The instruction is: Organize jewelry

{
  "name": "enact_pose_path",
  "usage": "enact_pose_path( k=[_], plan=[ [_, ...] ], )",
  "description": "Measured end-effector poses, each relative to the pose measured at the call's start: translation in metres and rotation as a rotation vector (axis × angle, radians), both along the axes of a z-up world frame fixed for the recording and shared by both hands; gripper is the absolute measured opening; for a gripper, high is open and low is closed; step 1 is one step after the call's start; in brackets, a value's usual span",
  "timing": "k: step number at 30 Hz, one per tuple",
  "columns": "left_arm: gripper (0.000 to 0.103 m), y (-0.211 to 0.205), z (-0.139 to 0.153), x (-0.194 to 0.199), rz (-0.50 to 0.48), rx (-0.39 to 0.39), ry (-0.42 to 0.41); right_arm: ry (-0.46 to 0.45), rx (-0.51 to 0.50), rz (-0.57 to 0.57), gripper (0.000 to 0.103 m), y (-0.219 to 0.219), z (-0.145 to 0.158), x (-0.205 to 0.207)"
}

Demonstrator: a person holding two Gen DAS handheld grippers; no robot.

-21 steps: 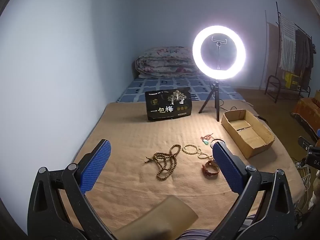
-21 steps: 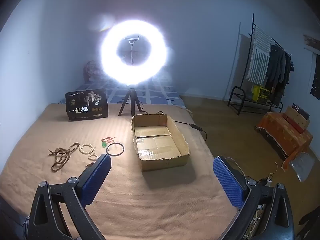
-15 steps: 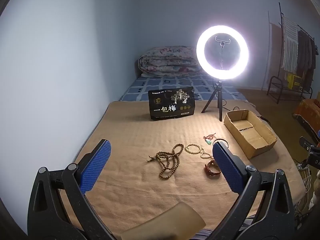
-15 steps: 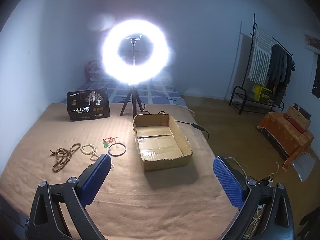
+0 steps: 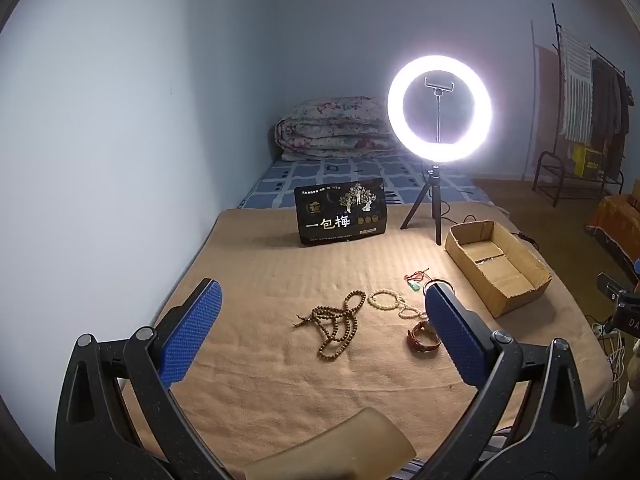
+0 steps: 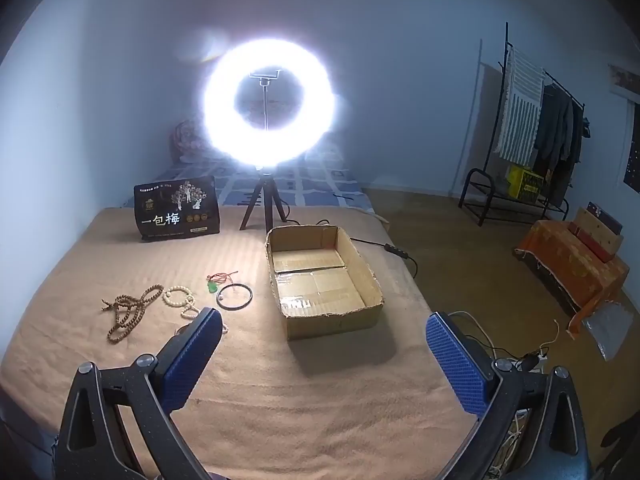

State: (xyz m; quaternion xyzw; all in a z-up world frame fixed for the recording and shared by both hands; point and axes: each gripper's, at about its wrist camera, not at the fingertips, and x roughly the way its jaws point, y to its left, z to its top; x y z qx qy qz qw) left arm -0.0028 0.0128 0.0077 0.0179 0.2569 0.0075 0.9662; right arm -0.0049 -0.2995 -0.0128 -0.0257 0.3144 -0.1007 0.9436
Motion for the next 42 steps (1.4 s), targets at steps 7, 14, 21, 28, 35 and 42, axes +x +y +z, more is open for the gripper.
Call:
enact_pose_path(
  k=[7, 14, 21, 28, 35, 42],
  plan=[
    [0.103, -0.002, 0.006, -0.002, -0.006, 0.004, -0.007, -0.008, -0.006, -0.004, 0.103, 0.0, 0.004, -0.004],
    [0.103, -0.005, 0.011, -0.005, -0.007, 0.006, -0.02, -0.011, -0.014, -0.006, 0.103, 0.001, 0.009, -0.005],
    [0.103, -0.007, 0.012, -0.005, -0.007, 0.009, -0.025, -0.008, -0.012, -0.011, 0.103, 0.0, 0.009, -0.003],
    [0.103, -0.007, 0.011, -0.006, -0.01, 0.009, -0.026, -0.008, -0.012, -0.011, 0.103, -0.001, 0.009, -0.003],
    [0.103, -0.01, 0.011, -0.006, -0.012, 0.01, -0.028, -0.009, -0.018, -0.016, 0.103, -0.002, 0.009, -0.003],
    [0.103, -0.012, 0.01, -0.006, -0.011, 0.008, -0.026, -0.01, -0.02, -0.013, 0.103, -0.003, 0.008, -0.004]
  ],
)
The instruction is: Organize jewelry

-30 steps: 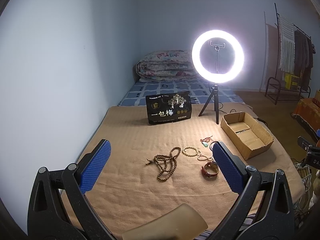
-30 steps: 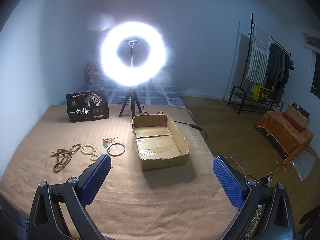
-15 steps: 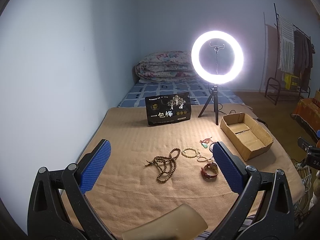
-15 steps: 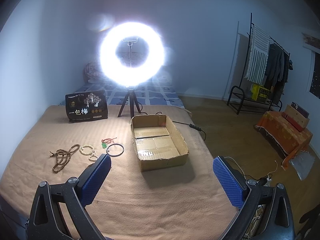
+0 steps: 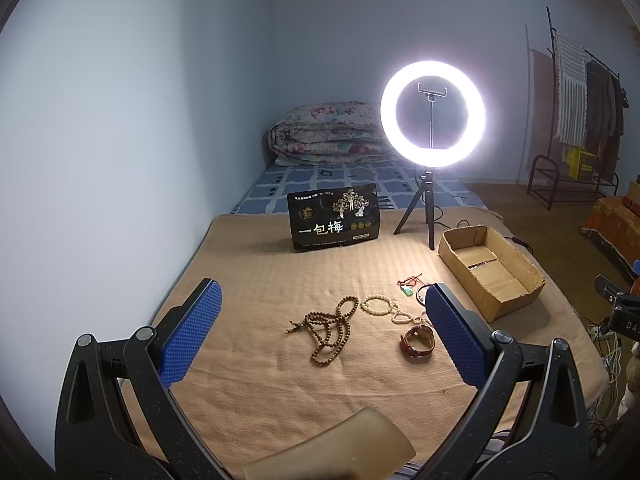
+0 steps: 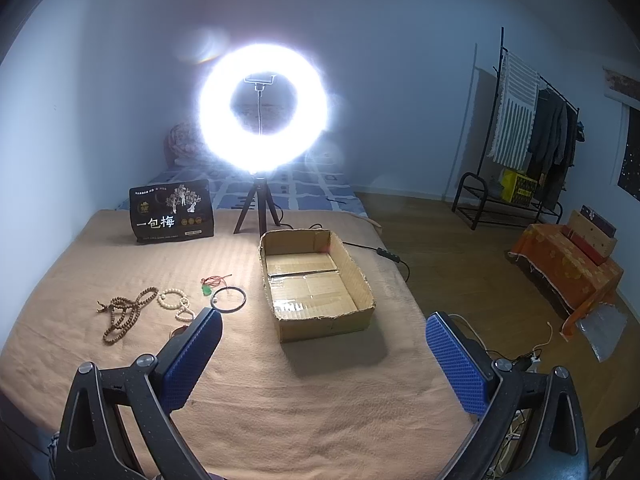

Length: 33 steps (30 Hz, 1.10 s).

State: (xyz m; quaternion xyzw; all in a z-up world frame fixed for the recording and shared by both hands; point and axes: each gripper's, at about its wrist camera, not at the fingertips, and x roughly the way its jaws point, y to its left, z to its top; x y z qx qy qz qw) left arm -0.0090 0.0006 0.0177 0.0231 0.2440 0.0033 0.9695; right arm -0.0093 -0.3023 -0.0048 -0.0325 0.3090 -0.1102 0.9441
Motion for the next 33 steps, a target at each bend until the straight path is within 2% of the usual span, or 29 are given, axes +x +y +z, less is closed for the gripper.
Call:
enact_pose_path(
  k=[17, 33],
  plan=[
    [0.103, -0.005, -0.017, 0.004, 0.0, 0.0, 0.024, 0.025, -0.011, 0.028, 0.103, 0.011, -0.008, 0.015],
    [0.103, 0.015, -0.038, 0.041, 0.009, -0.012, 0.088, 0.065, -0.037, 0.09, 0.103, 0.023, -0.027, 0.041]
  ],
)
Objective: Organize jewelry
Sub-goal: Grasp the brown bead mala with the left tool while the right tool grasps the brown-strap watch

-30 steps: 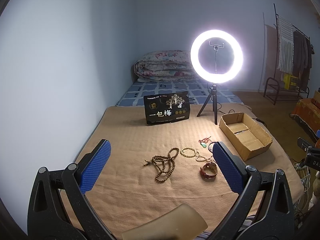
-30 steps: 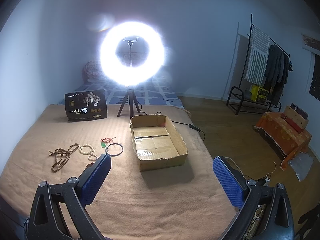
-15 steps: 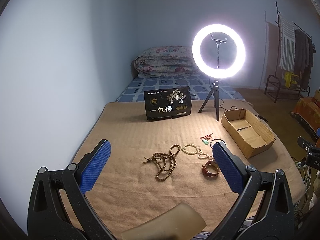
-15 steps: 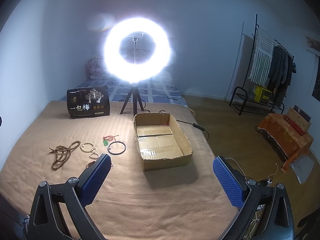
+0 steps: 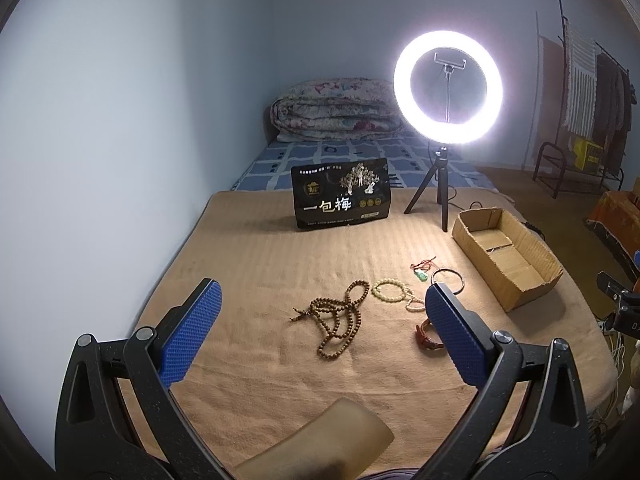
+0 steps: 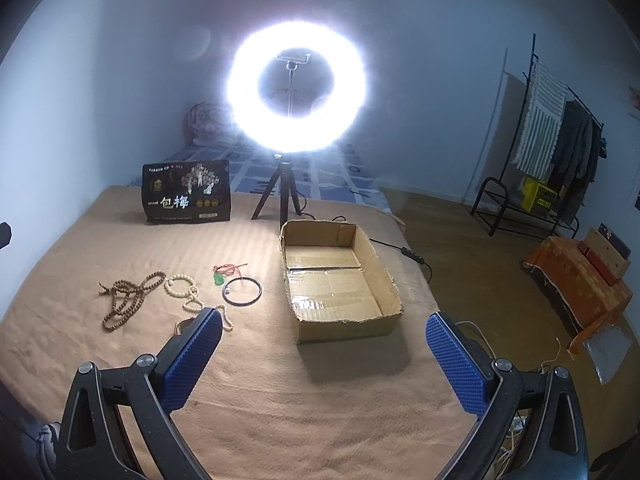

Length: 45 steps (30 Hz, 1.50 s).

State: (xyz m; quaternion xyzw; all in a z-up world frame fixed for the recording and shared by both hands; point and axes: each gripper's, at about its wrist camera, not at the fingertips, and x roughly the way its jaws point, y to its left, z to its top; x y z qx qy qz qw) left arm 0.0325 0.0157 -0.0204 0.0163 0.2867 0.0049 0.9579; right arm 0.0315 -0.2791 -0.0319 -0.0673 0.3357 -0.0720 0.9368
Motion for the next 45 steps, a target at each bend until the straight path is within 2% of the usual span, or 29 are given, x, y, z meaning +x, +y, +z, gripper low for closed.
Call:
enact_pose_path(
  k=[8, 9, 14, 16, 20, 30, 35, 39, 45],
  plan=[
    [0.103, 0.017, -0.031, 0.028, -0.015, -0.014, 0.082, 0.058, 0.013, 0.108, 0.102, 0.006, -0.026, 0.033],
    [0.101, 0.019, -0.036, 0.031, -0.022, -0.017, 0.094, 0.068, 0.013, 0.117, 0.101, 0.006, -0.029, 0.036],
    [0.093, 0.031, -0.069, 0.052, -0.062, -0.065, 0.195, 0.171, 0.018, 0.214, 0.095, 0.018, -0.055, 0.063],
    [0.085, 0.035, -0.083, 0.06, -0.072, -0.091, 0.242, 0.211, 0.028, 0.249, 0.091, 0.023, -0.064, 0.07],
    [0.085, 0.038, -0.11, 0.081, -0.108, -0.156, 0.337, 0.308, 0.059, 0.308, 0.084, 0.036, -0.091, 0.089],
    [0.085, 0.025, -0.159, 0.144, -0.13, -0.162, 0.434, 0.47, 0.136, 0.34, 0.075, 0.052, -0.138, 0.129],
    [0.085, 0.032, -0.177, 0.186, -0.132, -0.197, 0.491, 0.522, 0.161, 0.35, 0.071, 0.058, -0.151, 0.141],
    [0.085, 0.039, -0.189, 0.215, -0.132, -0.192, 0.529, 0.541, 0.178, 0.349, 0.071, 0.061, -0.158, 0.148],
    [0.085, 0.05, -0.21, 0.228, -0.128, -0.287, 0.6, 0.582, 0.224, 0.337, 0.066, 0.062, -0.171, 0.157]
  ],
)
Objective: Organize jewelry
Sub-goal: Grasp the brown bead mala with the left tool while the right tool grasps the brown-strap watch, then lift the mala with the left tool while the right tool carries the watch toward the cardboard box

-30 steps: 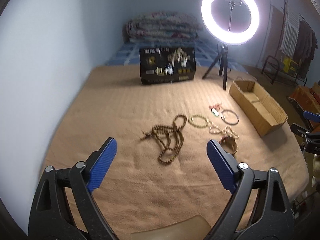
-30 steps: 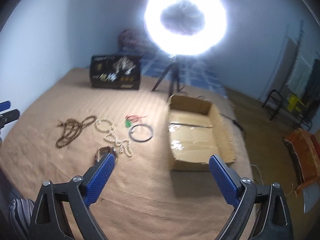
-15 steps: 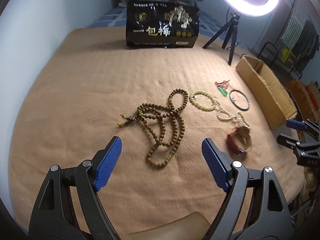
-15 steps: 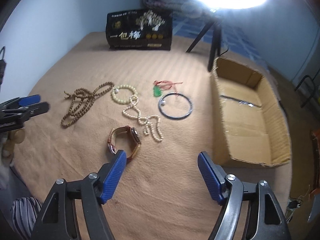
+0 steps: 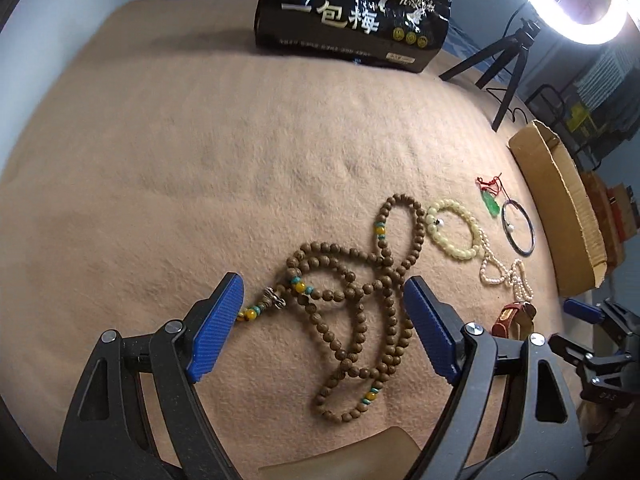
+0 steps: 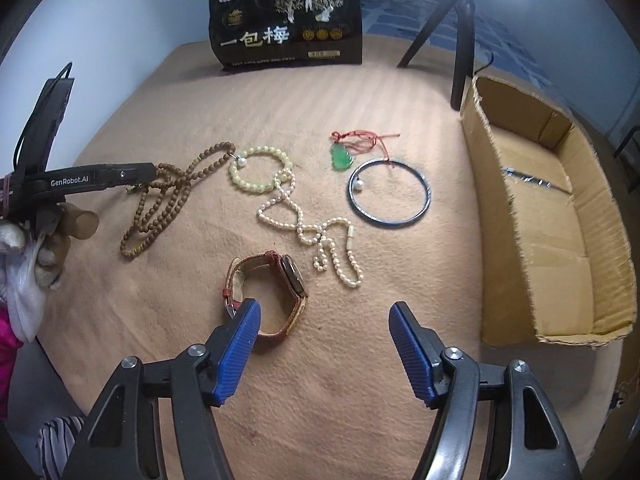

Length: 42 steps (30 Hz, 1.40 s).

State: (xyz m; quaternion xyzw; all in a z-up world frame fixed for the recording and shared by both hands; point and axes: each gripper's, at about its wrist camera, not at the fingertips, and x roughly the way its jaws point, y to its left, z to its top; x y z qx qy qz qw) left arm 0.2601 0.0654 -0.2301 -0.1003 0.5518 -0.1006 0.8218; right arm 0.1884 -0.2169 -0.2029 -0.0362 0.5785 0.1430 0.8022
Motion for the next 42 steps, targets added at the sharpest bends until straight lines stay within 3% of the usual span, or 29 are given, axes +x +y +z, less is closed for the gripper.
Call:
enact_pose_path(
  k=[3, 7, 11, 14, 18, 21, 23, 25, 27, 29, 32, 42],
  plan=[
    [0.085, -0.007, -0.006, -0.005, -0.024, -0.017, 0.02, 0.043, 0.029, -0.02, 0.06, -0.001, -0.01, 0.005],
    [0.085, -0.019, -0.008, -0.012, -0.051, 0.018, 0.016, 0.094, 0.076, -0.051, 0.051, -0.003, -0.023, 0.01],
    [0.085, -0.038, -0.011, -0.016, -0.09, 0.123, 0.0, 0.138, 0.102, -0.072, 0.038, -0.001, -0.033, 0.015],
    [0.085, -0.051, -0.015, -0.019, -0.114, 0.201, -0.013, 0.143, 0.097, -0.063, 0.036, 0.006, -0.035, 0.015],
    [0.084, -0.053, -0.019, -0.017, -0.099, 0.244, -0.037, 0.143, 0.076, -0.045, 0.031, 0.016, -0.038, 0.018],
    [0.067, -0.053, -0.019, -0.016, -0.079, 0.278, -0.058, 0.14, 0.057, -0.037, 0.024, 0.022, -0.039, 0.02],
    [0.053, -0.049, -0.017, -0.013, -0.06, 0.276, -0.064, 0.135, 0.045, -0.037, 0.021, 0.024, -0.04, 0.02],
    [0.028, -0.04, -0.016, -0.01, -0.032, 0.271, -0.068, 0.13, 0.036, -0.043, 0.015, 0.025, -0.04, 0.02],
    [0.018, -0.03, -0.015, -0.005, -0.007, 0.245, -0.062, 0.129, 0.041, -0.05, 0.008, 0.024, -0.041, 0.02],
    [0.012, -0.021, -0.014, -0.004, 0.017, 0.191, -0.052, 0.125, 0.053, -0.06, 0.007, 0.021, -0.04, 0.02],
    [0.011, -0.008, -0.01, -0.004, 0.055, 0.119, -0.054, 0.112, 0.051, -0.065, 0.007, 0.017, -0.034, 0.016],
    [0.01, -0.003, 0.03, -0.038, 0.067, 0.041, -0.136, 0.009, 0.041, -0.084, 0.006, 0.002, 0.008, -0.005]
  ],
)
